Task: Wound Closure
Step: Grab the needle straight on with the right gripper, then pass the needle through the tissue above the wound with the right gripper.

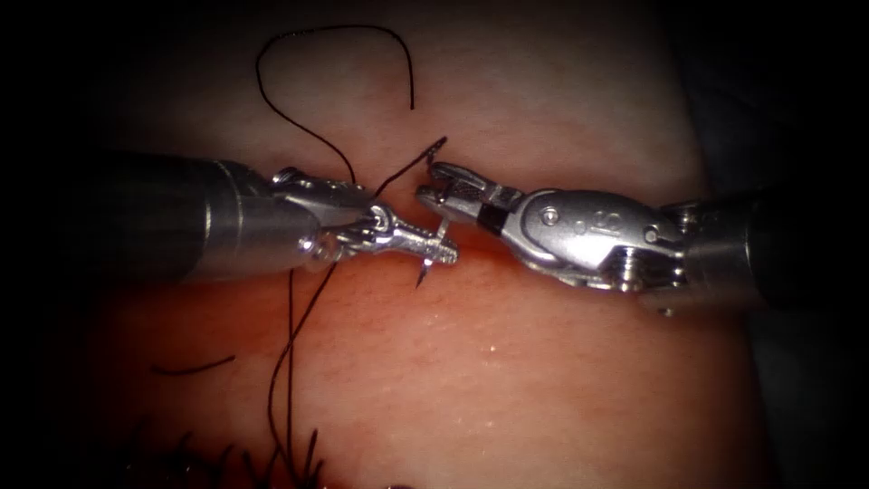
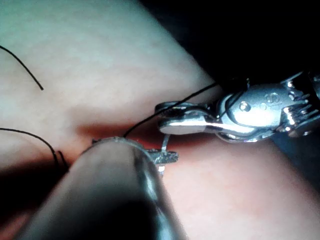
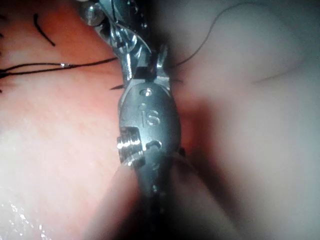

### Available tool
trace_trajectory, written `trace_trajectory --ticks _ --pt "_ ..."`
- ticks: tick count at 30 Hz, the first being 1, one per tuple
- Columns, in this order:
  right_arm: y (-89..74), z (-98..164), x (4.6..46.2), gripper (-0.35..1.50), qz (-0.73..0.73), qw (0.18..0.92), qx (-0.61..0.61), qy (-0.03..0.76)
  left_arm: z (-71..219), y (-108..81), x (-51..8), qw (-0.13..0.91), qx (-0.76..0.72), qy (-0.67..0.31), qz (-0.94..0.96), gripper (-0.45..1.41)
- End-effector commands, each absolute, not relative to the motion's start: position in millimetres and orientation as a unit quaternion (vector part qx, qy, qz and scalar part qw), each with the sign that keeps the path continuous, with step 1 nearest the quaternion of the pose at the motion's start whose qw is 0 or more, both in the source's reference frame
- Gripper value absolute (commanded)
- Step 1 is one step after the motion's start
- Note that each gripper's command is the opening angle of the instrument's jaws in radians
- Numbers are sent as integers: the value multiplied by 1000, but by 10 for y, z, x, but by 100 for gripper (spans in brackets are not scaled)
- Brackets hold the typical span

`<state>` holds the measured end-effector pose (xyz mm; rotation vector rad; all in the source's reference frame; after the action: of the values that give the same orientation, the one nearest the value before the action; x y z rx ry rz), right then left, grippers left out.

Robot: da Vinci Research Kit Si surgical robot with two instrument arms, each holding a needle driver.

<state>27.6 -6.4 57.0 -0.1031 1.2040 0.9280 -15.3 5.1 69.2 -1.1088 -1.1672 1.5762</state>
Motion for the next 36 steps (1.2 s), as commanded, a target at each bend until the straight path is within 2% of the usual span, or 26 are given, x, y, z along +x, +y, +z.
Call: trace_trajectory --ticks 1,6,9,12,13,16,22,26,28,30,31,34,35,36 --pt "-66 574 282 -35 425 720 -42 547 699 52 -159 429 -444 -468 632 -45" --pt "-65 574 280 -35 451 705 -23 547 699 49 -158 419 -452 -457 641 -45" --pt "-64 576 278 -35 463 701 -10 542 697 50 -157 415 -457 -440 652 26" --pt "-61 579 277 -35 463 709 8 532 696 49 -156 407 -462 -431 660 106" --pt "-60 581 276 -35 465 709 16 530 696 48 -156 404 -465 -423 665 118" --pt "-58 583 275 -35 467 710 23 526 696 46 -154 392 -473 -401 680 120" --pt "-42 602 265 -35 465 713 53 522 700 29 -151 313 -509 -332 730 140" --pt "-30 616 260 -35 455 716 57 526 703 19 -153 269 -524 -291 754 140" --pt "-24 624 258 -35 430 732 52 526 708 12 -155 237 -524 -228 786 140" --pt "-22 628 258 -35 414 740 45 527 714 10 -155 234 -510 -187 806 130" --pt "-20 633 257 -35 398 746 42 532 719 10 -156 234 -500 -167 817 118" --pt "-21 641 258 -35 360 762 24 538 727 11 -154 231 -502 -171 816 99" --pt "-22 643 259 -35 352 766 20 537 728 11 -153 227 -504 -177 814 88" --pt "-25 648 263 -35 336 770 17 542 731 11 -150 216 -509 -191 811 63"
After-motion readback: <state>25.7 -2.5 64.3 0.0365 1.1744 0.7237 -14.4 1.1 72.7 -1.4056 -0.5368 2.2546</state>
